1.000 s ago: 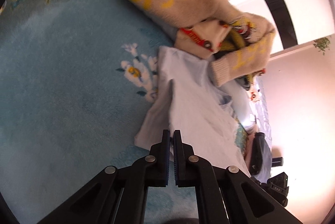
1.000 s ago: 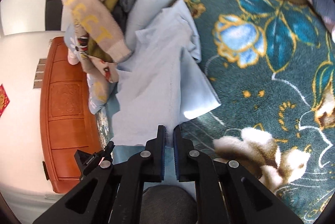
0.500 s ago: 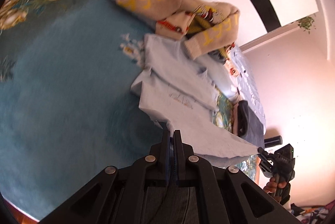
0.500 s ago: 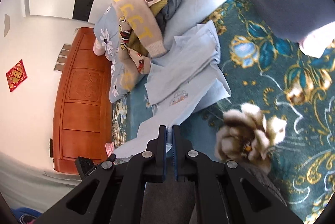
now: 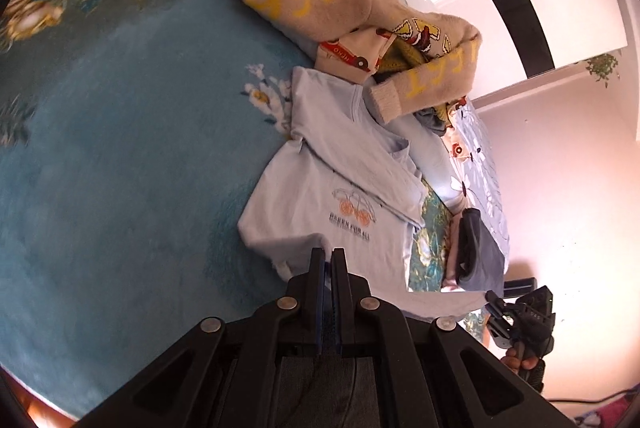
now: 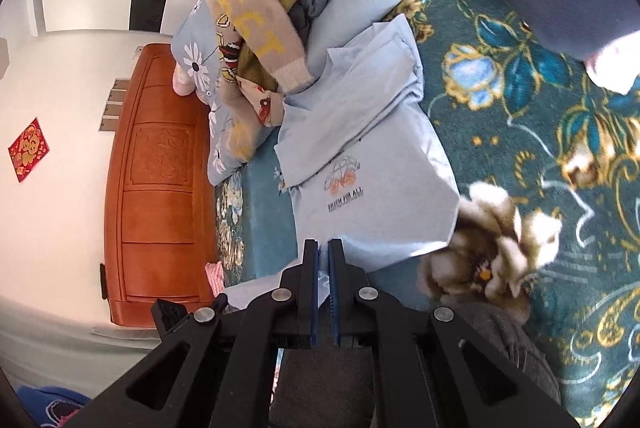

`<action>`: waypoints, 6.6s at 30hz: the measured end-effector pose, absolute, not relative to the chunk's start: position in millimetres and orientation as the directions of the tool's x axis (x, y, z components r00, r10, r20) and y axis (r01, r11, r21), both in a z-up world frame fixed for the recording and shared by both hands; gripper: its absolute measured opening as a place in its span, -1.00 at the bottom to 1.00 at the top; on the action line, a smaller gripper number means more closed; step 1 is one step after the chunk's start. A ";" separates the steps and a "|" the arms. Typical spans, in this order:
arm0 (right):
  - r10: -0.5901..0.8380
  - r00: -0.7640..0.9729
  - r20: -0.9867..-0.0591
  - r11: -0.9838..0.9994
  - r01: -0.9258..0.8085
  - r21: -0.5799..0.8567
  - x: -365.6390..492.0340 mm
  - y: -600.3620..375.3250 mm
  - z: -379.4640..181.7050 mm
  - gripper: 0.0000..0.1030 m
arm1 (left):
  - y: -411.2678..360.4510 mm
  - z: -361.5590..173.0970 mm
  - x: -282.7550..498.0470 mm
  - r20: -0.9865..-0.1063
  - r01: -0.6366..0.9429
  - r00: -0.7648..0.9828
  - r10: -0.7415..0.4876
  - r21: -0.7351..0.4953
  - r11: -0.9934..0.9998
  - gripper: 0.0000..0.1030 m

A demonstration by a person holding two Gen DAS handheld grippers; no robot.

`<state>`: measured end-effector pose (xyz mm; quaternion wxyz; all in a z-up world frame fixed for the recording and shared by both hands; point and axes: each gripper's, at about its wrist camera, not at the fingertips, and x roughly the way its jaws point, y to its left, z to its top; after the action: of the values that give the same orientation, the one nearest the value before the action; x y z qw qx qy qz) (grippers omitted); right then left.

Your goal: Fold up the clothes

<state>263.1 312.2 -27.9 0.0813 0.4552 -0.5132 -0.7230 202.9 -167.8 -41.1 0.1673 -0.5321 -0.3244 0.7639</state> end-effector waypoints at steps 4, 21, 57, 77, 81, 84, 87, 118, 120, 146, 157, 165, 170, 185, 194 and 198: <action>-0.569 -0.597 -0.565 -0.448 -0.351 0.822 224.8 329.0 -35.2 -0.91 | -154.1 -48.0 142.9 -0.710 0.078 -0.398 0.581 -0.657 -0.750 -0.94; -0.477 -0.630 -0.613 -0.422 -0.448 0.788 52.3 400.1 -107.5 -0.90 | -101.1 -114.5 -50.4 -0.731 0.180 -0.418 0.540 -0.649 -0.739 -0.94; -0.455 -0.524 -0.720 -0.426 -0.581 0.693 213.9 347.1 -142.7 -0.19 | -120.8 -143.8 137.9 -0.803 0.390 -0.334 0.493 -0.594 -0.703 -0.25; -0.407 -0.706 -0.579 -0.134 -0.581 0.803 205.3 325.8 -183.6 -0.85 | -98.2 -166.2 135.8 -0.773 0.488 -0.405 0.488 -0.634 -0.600 -0.84; -0.409 -0.704 -0.580 -0.154 -0.574 0.805 201.9 329.3 -167.4 -0.85 | -96.8 -150.9 135.6 -0.789 0.484 -0.396 0.469 -0.614 -0.624 -0.85; -0.406 -0.702 -0.585 -0.166 -0.573 0.803 205.5 329.1 -156.5 -0.86 | -98.2 -138.4 142.9 -0.789 0.478 -0.399 0.468 -0.614 -0.628 -0.87; -0.407 -0.700 -0.587 -0.177 -0.570 0.802 214.6 326.1 -147.1 -0.88 | -96.2 -127.4 151.4 -0.793 0.473 -0.395 0.464 -0.609 -0.637 -0.88; -0.404 -0.631 -0.662 -0.386 -0.539 0.749 275.5 327.3 -95.7 -0.91 | -118.8 -92.3 188.1 -0.804 0.285 -0.377 0.460 -0.573 -0.769 -0.87; -0.408 -0.616 -0.674 -0.410 -0.536 0.738 259.5 327.0 -96.1 -0.91 | -111.1 -91.6 168.6 -0.813 0.247 -0.365 0.454 -0.555 -0.794 -0.69; -0.361 -0.507 -0.783 -0.686 -0.425 0.591 69.3 366.5 -124.1 -0.24 | -56.8 -145.1 8.7 -0.886 -0.007 -0.292 0.359 -0.374 -0.928 -0.26; -0.400 -0.498 -0.770 -0.687 -0.394 0.611 60.4 363.7 -132.9 -0.25 | -53.7 -134.5 6.0 -0.861 -0.034 -0.312 0.402 -0.412 -0.910 -0.43; -0.416 -0.479 -0.773 -0.694 -0.382 0.610 60.3 358.3 -131.5 -0.94 | -50.7 -118.3 6.7 -0.841 -0.054 -0.362 0.403 -0.412 -0.909 -0.95; -0.446 -0.550 -0.706 -0.628 -0.369 0.685 71.5 364.2 -121.5 -0.96 | -59.5 -83.0 19.4 -0.767 -0.083 -0.448 0.459 -0.476 -0.876 -0.95; -0.378 -0.583 -0.719 -0.614 -0.424 0.666 48.9 385.5 -136.7 -0.96 | -54.2 -113.5 -37.6 -0.801 -0.046 -0.415 0.431 -0.455 -0.889 -0.95; -0.387 -0.548 -0.741 -0.591 -0.470 0.656 50.3 390.5 -164.2 -0.96 | -64.2 -135.4 -39.8 -0.822 -0.001 -0.367 0.435 -0.467 -0.884 -0.94; -0.359 -0.524 -0.773 -0.639 -0.466 0.612 48.9 387.9 -156.3 -0.95 | -73.3 -131.4 -39.3 -0.846 0.026 -0.366 0.388 -0.426 -0.905 -0.87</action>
<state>48.9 387.9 -156.3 -0.0351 0.4868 -0.4234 -0.7633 -39.3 -73.3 -131.4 0.1123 -0.5516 -0.1874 0.8050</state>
